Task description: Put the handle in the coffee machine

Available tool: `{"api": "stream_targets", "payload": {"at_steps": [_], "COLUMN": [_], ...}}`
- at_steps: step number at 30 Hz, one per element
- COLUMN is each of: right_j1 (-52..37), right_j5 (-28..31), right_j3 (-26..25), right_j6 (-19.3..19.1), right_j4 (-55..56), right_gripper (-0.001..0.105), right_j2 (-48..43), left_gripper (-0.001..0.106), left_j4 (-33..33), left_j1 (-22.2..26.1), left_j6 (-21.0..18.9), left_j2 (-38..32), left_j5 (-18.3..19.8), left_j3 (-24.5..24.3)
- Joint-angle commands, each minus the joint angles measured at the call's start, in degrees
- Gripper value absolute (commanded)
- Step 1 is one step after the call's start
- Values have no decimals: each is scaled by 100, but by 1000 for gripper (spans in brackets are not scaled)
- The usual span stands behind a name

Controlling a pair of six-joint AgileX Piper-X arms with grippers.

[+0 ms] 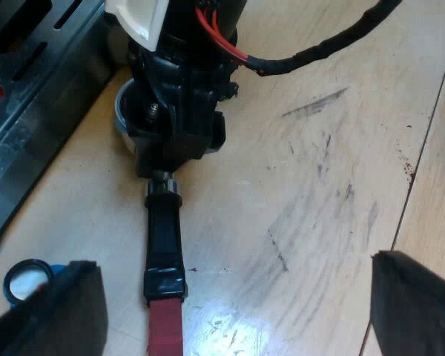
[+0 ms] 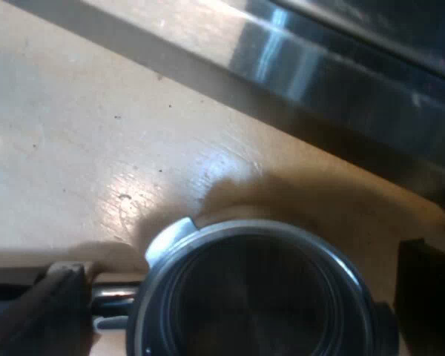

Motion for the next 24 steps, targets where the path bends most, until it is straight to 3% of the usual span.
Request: {"api": "stream_targets", "payload": {"at_steps": [1, 12, 24], "right_j1": [-12, -12, 3], "right_j5": [-73, -162, -312], "right_j3": [-35, -35, -35], "right_j6": [-162, -173, 336], "right_j4": [6, 17, 600], "right_gripper": [70, 0, 0], "right_j2": [-7, -19, -372], "left_gripper": [74, 74, 74], "left_j4": [-67, -67, -67], "left_j1": [-5, -5, -5], "left_j6": [-60, -60, 43], "left_j2": [-11, -11, -11], "left_j5": [-37, -37, -37], "left_j3": [-10, -10, -10]}}
